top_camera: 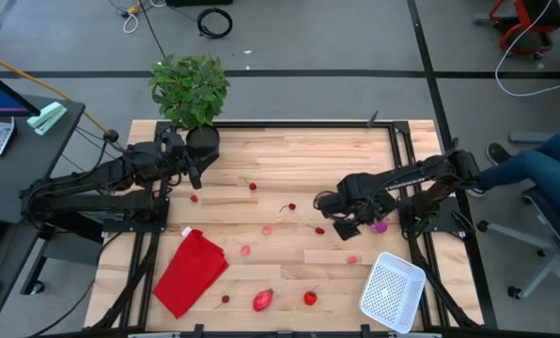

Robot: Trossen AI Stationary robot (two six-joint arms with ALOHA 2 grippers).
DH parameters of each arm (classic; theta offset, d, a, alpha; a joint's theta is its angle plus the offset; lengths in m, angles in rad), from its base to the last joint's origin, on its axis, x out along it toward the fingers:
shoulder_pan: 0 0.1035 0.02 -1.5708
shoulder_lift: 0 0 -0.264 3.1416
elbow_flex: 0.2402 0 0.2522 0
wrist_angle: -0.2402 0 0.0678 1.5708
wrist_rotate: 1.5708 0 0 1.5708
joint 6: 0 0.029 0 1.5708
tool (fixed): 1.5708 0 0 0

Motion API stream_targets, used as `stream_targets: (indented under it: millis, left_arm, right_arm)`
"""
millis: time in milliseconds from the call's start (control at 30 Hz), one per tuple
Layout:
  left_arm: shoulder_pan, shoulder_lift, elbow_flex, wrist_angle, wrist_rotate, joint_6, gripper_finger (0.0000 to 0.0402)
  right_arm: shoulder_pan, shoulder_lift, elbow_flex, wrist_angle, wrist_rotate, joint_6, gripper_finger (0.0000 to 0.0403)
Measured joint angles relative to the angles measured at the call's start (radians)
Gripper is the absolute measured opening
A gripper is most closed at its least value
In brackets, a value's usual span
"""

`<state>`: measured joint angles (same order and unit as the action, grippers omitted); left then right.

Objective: Pick and placing Produce into tupperware
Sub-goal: Put the purple onion into the white basket

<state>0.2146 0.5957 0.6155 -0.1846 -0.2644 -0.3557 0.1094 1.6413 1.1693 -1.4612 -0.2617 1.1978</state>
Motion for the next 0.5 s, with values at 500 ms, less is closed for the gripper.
stream_targets:
  millis: [500]
  left_arm:
    - [0.0, 0.0, 0.0, -0.024, 0.0, 0.001, 0.0155]
  right_arm:
    - [-0.002, 0.0, -0.266, 0.147, -0.024, 0.035, 0.032]
